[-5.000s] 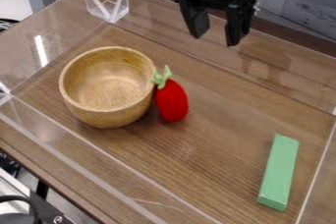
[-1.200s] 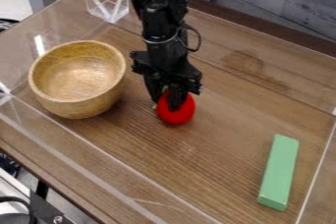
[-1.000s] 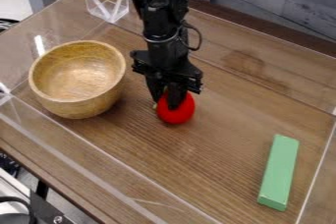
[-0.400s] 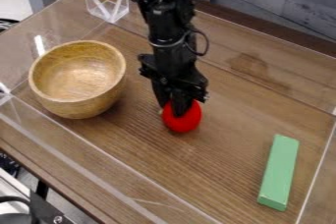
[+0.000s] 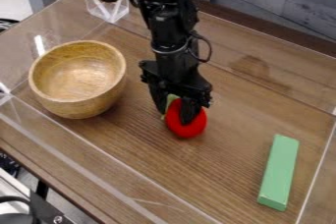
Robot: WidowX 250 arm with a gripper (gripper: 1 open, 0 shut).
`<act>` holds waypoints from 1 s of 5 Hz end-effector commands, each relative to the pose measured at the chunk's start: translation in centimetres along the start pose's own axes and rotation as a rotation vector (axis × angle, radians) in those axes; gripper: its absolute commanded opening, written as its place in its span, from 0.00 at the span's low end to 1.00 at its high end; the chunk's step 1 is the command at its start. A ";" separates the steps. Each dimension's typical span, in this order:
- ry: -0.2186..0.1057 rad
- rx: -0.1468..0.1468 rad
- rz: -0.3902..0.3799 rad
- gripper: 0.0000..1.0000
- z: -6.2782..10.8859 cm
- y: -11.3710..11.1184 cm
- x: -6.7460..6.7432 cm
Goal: Move the red fruit to the right
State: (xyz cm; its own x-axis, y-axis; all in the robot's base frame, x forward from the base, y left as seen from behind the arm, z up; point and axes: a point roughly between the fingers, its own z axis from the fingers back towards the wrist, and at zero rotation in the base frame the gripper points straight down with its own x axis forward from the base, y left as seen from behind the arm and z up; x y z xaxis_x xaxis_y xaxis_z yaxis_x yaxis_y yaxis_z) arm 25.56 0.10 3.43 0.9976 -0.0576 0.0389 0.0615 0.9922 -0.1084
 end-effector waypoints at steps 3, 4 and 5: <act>-0.019 0.002 0.027 0.00 -1.3 1.6 -0.2; -0.017 0.004 0.048 0.00 -1.1 1.4 0.2; -0.016 0.006 0.069 0.00 -1.0 1.2 0.6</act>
